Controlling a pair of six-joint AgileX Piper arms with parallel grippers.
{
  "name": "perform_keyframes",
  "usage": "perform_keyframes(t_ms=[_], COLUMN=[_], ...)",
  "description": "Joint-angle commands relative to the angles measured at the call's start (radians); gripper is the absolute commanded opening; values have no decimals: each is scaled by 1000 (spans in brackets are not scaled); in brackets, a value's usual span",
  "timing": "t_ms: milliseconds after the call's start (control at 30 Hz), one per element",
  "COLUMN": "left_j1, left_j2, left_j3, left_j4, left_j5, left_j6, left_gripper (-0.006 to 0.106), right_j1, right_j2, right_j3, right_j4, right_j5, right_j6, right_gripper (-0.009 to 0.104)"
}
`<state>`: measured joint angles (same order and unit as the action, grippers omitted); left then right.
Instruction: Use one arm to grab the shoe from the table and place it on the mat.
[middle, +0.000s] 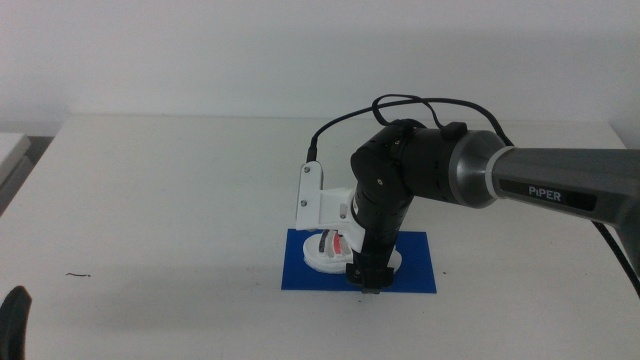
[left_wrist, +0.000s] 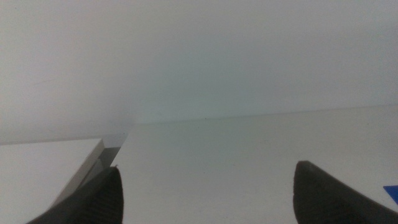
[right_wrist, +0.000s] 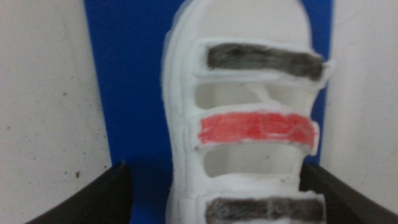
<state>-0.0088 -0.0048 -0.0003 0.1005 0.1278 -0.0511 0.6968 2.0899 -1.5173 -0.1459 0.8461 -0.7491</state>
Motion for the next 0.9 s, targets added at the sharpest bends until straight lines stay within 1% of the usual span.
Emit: perform_keyframes(t_ms=[0,33,133,233,300,400,467,533,633,667,733,867], left_j1=[0,0,0,0,0,0,0,0,0,0,0,0], left_j2=[5,5,5,5,5,5,5,5,5,5,5,5], left_j3=[0,0,0,0,0,0,0,0,0,0,0,0], left_j4=[-4,-4,-4,-4,-4,-4,-4,-4,-4,-4,-4,-4], left_j5=[-12,-12,-12,-12,-12,-12,-12,-12,-12,-12,-12,-12], left_j6=[-3,-3,-3,-3,-3,-3,-3,-3,-3,-3,-3,-3], left_gripper=[94,94,94,94,94,94,94,94,94,94,94,94], right_j1=[-9,-9,-25,-68,-121,-234,-301,-364,-457,-483,-530,-631], right_j2=[-40,-74,-230,-460,-651,-962,-1145,-1315,-1540,-1598,-1690,-1819], right_j3=[0,6,73,248,421,686,852,968,1117,1161,1232,1325], right_j4=[-8,-8,-12,-8,2,51,81,83,86,97,131,136], right_j5=[-4,-6,-36,-151,-286,-549,-666,-689,-688,-688,-688,-692], right_j6=[14,45,188,325,380,432,510,567,591,596,601,699], right_gripper=[79,81,81,81,81,81,81,81,81,81,81,81])
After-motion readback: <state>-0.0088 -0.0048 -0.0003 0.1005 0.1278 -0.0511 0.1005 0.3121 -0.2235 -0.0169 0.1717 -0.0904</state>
